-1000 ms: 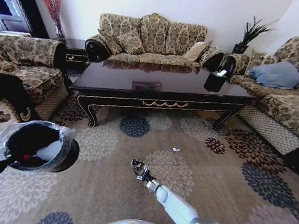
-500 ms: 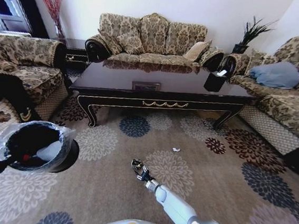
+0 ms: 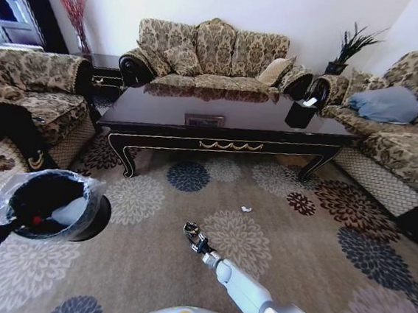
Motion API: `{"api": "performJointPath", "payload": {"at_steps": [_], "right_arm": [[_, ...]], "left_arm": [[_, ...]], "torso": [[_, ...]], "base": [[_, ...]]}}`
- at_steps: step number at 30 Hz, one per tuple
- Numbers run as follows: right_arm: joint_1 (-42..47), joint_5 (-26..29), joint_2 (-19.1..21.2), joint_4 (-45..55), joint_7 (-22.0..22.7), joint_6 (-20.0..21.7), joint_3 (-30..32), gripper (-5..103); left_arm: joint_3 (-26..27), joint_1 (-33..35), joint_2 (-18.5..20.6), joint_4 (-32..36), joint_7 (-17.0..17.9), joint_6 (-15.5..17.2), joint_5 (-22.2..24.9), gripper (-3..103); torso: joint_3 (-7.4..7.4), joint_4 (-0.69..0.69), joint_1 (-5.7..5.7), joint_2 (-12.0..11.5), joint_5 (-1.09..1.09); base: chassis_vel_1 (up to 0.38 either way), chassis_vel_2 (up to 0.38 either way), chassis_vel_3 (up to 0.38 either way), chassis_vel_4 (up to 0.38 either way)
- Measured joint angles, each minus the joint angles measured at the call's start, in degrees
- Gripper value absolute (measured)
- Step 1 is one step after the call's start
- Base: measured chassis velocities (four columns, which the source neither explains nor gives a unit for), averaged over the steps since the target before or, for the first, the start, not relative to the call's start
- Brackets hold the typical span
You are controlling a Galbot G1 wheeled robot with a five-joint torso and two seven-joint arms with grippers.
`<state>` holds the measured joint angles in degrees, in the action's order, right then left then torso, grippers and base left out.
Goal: Move to the front of the table and pick up the trash from the floor, then place it into the trash bin.
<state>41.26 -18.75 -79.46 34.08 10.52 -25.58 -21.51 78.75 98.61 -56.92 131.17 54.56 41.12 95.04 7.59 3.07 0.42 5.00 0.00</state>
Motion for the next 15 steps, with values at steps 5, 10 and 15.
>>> {"api": "performJointPath", "payload": {"at_steps": [5,10,15], "right_arm": [[-0.4,-0.1,-0.3,-0.9,0.2,0.0,0.4,50],[-0.5,0.2,-0.4,-0.8,0.2,0.0,0.5,47],[-0.3,0.5,-0.6,-0.6,0.2,0.0,0.6,26]], "left_arm": [[0.0,0.0,0.0,0.0,0.0,0.0,0.0,0],[-0.5,-0.3,-0.1,0.0,0.0,-0.1,-0.4,0],[-0.9,-0.5,-0.1,0.0,0.0,-0.2,-0.6,0]], "torso": [[0.0,0.0,0.0,0.0,0.0],[0.0,0.0,0.0,0.0,0.0],[0.0,0.0,0.0,0.0,0.0]], "base": [[0.0,0.0,0.0,0.0],[0.0,0.0,0.0,0.0],[0.0,0.0,0.0,0.0]]}}
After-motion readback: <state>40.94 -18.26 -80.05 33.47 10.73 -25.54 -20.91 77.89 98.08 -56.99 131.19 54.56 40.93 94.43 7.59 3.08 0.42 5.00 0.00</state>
